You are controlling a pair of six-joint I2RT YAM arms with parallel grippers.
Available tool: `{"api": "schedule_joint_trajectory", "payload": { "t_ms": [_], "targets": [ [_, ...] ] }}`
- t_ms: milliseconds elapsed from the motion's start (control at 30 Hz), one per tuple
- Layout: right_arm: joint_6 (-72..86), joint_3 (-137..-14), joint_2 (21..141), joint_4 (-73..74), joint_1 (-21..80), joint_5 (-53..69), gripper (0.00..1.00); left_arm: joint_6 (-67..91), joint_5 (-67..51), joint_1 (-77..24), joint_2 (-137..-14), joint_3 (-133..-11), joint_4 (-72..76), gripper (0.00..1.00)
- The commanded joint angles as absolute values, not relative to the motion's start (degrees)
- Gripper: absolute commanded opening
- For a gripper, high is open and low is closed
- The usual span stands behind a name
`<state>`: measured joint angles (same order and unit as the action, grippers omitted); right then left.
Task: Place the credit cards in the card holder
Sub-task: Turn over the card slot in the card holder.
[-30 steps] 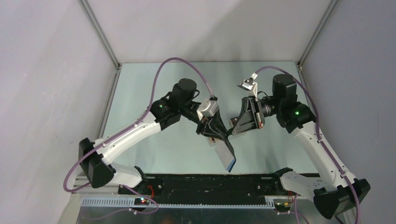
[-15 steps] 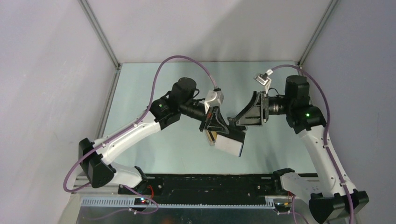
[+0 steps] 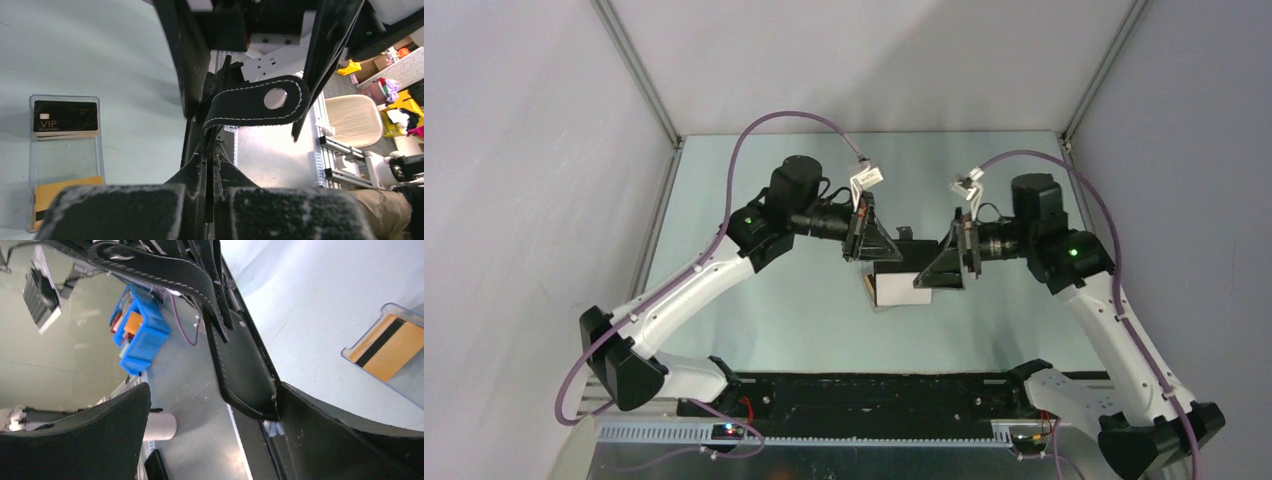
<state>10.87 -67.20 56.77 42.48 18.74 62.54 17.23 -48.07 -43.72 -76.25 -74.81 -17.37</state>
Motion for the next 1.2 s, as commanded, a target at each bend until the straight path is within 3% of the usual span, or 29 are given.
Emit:
{"api": "schedule_joint_trajectory", "payload": {
  "t_ms": [0,67,133,167,233,267,300,333,367,400,433,500,967,1167],
  "targets": [
    [11.2,-68.0,58.9,39.5,26.6,54.9,0.97,22.0,-48.3,-43.9,-73.7,-78.7,-14.9,0.0],
    [12.1,-67.9,59.8,37.5,27.8,54.8,0.89,22.9,-48.9,-44.0,-73.6,-78.8,-14.9,0.0],
    [13.2,-67.9,60.6,35.7,28.1,56.2,0.73,23.6,-49.1,-44.0,-73.3,-78.6,-14.9,0.0],
    [13.5,-67.9,60.7,34.7,28.1,56.6,0.55,23.9,-48.9,-44.0,-72.9,-78.4,-14.9,0.0],
    [14.4,-67.7,60.7,33.4,28.2,57.5,0.32,23.9,-47.3,-43.9,-72.1,-78.1,-14.9,0.0],
    [15.1,-67.4,60.6,33.1,28.3,58.1,0.25,23.8,-46.6,-43.8,-71.3,-77.9,-14.9,0.0],
    [15.5,-67.2,60.4,32.2,28.2,58.4,0.13,23.5,-44.9,-43.8,-70.8,-77.5,-14.9,0.11],
    [16.8,-66.7,60.1,31.0,28.3,59.1,0.09,23.4,-43.6,-43.6,-69.7,-77.2,-14.9,0.21],
    [17.5,-66.4,59.9,30.3,28.3,59.4,0.02,23.6,-40.8,-43.5,-69.1,-76.3,-14.9,0.48],
    [19.1,-65.8,59.5,28.9,28.2,60.0,0.0,23.8,-39.3,-43.2,-67.8,-75.2,-14.9,0.59],
    [19.9,-65.5,59.3,28.2,28.2,60.3,0.0,24.1,-36.6,-43.1,-66.6,-74.6,-14.9,0.78],
    [22.2,-64.8,58.8,26.5,27.9,60.9,0.0,24.0,-34.2,-43.0,-65.2,-72.9,-14.9,0.9],
    [44.4,-60.1,55.5,7.3,20.3,68.1,0.0,29.4,-39.1,-41.7,-62.1,-63.3,-9.9,0.92],
    [47.8,-60.0,55.8,6.1,15.8,71.3,0.0,35.6,-43.3,-39.0,-58.7,-56.2,1.8,0.92]
  ]
}}
